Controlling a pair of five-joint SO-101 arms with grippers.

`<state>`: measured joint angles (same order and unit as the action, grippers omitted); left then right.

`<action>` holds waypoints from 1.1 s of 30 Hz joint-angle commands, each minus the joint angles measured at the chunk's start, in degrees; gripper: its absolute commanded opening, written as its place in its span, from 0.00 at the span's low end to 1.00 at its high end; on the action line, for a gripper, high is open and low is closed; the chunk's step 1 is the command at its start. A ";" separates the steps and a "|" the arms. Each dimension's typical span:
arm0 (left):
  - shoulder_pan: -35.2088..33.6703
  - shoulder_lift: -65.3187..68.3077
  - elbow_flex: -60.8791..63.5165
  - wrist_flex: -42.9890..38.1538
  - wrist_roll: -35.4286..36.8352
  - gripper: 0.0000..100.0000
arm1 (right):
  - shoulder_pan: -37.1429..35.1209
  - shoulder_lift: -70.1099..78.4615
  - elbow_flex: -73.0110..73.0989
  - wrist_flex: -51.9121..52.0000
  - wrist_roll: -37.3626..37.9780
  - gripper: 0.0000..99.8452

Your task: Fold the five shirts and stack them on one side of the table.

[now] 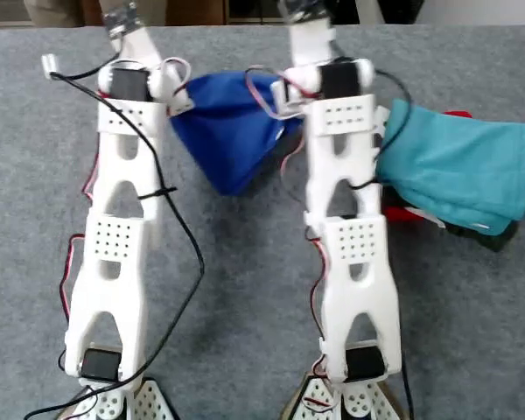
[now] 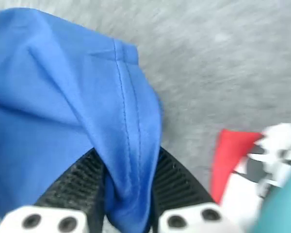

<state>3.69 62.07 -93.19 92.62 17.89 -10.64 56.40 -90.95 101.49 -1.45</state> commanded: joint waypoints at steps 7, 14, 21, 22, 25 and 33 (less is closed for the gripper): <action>7.56 -4.79 -2.64 -14.42 7.56 0.02 | 11.56 -24.57 24.66 0.88 10.20 0.00; 18.02 -4.79 -2.55 -24.79 9.32 0.02 | 22.02 -36.88 35.30 0.62 14.33 0.00; 26.64 -4.79 3.60 -34.99 9.23 0.02 | 34.51 -40.31 38.73 0.70 14.33 0.00; 27.60 -4.79 4.75 -36.92 9.32 0.02 | 35.65 -40.66 38.90 0.70 14.33 0.00; 30.42 -4.79 7.56 -41.67 9.41 0.02 | 38.81 -42.15 38.99 0.79 15.65 0.00; 36.04 -4.26 8.88 -47.03 9.93 0.02 | 48.13 -44.35 38.99 0.79 20.04 0.00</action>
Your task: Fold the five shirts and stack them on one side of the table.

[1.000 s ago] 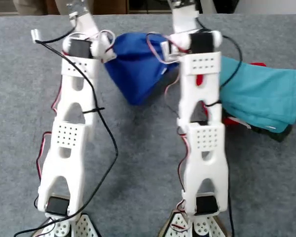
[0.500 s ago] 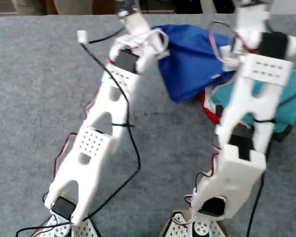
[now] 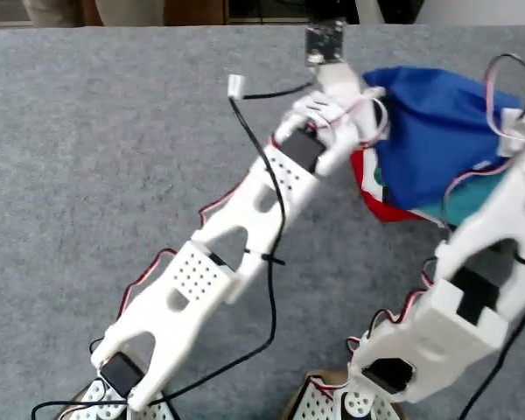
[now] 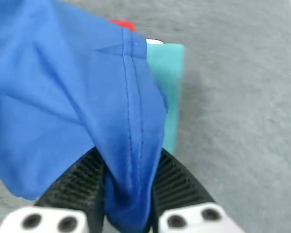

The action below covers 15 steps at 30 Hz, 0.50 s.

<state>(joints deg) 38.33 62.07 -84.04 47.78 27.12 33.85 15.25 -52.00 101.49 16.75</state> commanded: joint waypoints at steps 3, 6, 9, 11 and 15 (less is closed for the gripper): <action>2.81 -4.70 2.90 -4.57 1.85 0.02 | 6.02 -2.77 0.48 0.79 4.22 0.00; 2.90 -4.79 5.89 -6.95 1.85 0.02 | 6.46 -2.77 3.74 0.62 5.63 0.00; 2.73 -4.79 7.21 -7.21 1.85 0.02 | 6.37 -2.77 7.87 -0.79 6.07 0.00; 2.46 -4.70 7.30 -7.21 1.85 0.02 | 6.37 -3.12 10.42 -2.64 6.15 0.00; 2.37 -4.70 7.38 -6.42 1.93 0.06 | 6.29 -3.12 13.23 -3.16 6.24 0.02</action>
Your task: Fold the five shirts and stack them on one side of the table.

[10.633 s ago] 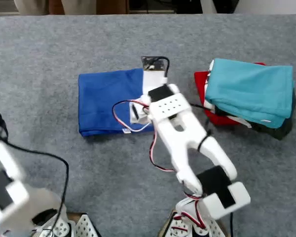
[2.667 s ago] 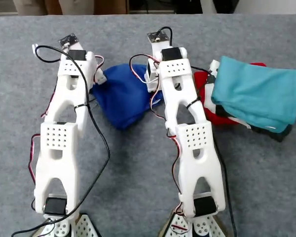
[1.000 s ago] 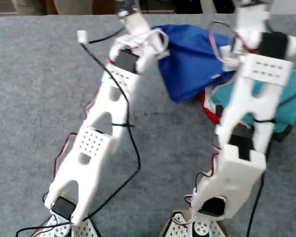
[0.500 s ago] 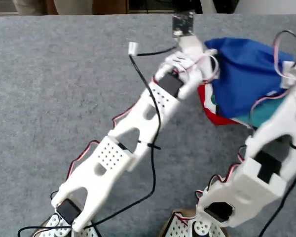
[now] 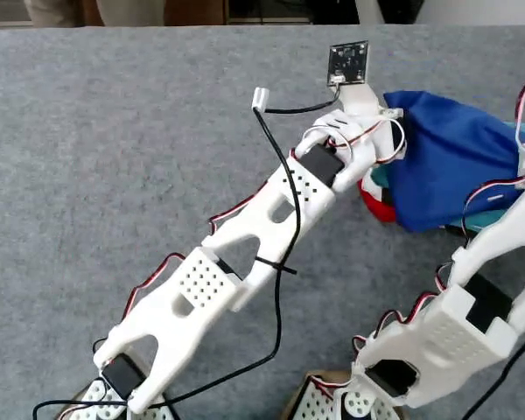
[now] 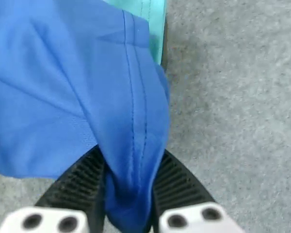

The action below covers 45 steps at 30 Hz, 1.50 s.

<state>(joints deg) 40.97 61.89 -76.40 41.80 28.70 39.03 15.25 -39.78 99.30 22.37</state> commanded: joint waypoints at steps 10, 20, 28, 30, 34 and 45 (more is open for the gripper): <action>-4.04 -4.70 -0.79 5.45 4.92 0.11 | 0.75 -3.30 2.15 2.37 0.53 0.38; -5.63 -10.86 -1.67 19.60 4.48 0.11 | -3.38 -2.51 -5.23 1.23 -1.76 0.37; -3.16 -11.47 -2.20 29.63 1.41 0.11 | -8.84 6.64 -4.70 -11.08 -2.46 0.00; -2.46 -11.47 -3.69 32.62 -0.70 0.09 | -8.66 9.89 -4.62 -14.77 -2.46 0.03; -2.90 -11.47 -8.70 39.03 -6.42 0.07 | -8.31 15.78 -4.70 -19.16 -2.46 0.04; -11.69 -12.88 -18.02 59.25 -21.63 0.07 | -10.77 20.70 -13.67 -11.43 -2.02 0.04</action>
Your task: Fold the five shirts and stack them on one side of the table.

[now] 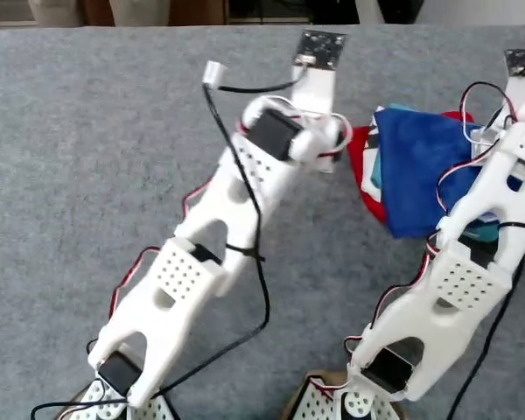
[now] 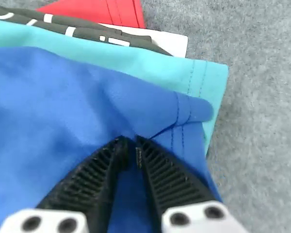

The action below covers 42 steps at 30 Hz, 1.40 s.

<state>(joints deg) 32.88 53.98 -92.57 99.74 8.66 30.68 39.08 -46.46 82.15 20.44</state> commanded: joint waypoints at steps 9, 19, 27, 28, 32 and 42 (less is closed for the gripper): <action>-0.53 -18.07 15.74 1.32 -1.93 0.07 | -6.55 -4.44 -25.27 13.27 -0.53 0.04; -2.55 -36.62 46.42 1.32 -7.74 0.07 | -5.76 -4.44 -25.19 20.13 -0.44 0.04; -10.29 -62.20 79.38 -1.67 -12.13 0.07 | -6.37 -13.05 -9.01 20.22 -0.44 0.03; -12.13 -65.10 83.87 -3.87 -12.13 0.07 | -6.55 -14.73 -5.58 20.22 -0.35 0.01; -16.79 -75.56 100.40 -10.73 -11.87 0.08 | -5.85 -18.95 5.23 17.76 -0.44 0.00; -17.14 -81.63 107.52 -11.60 -12.13 0.08 | 4.44 -15.96 8.48 11.96 0.00 0.00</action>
<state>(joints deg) 16.26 -25.85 15.30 88.48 -3.21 32.53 22.64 -38.02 95.69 20.62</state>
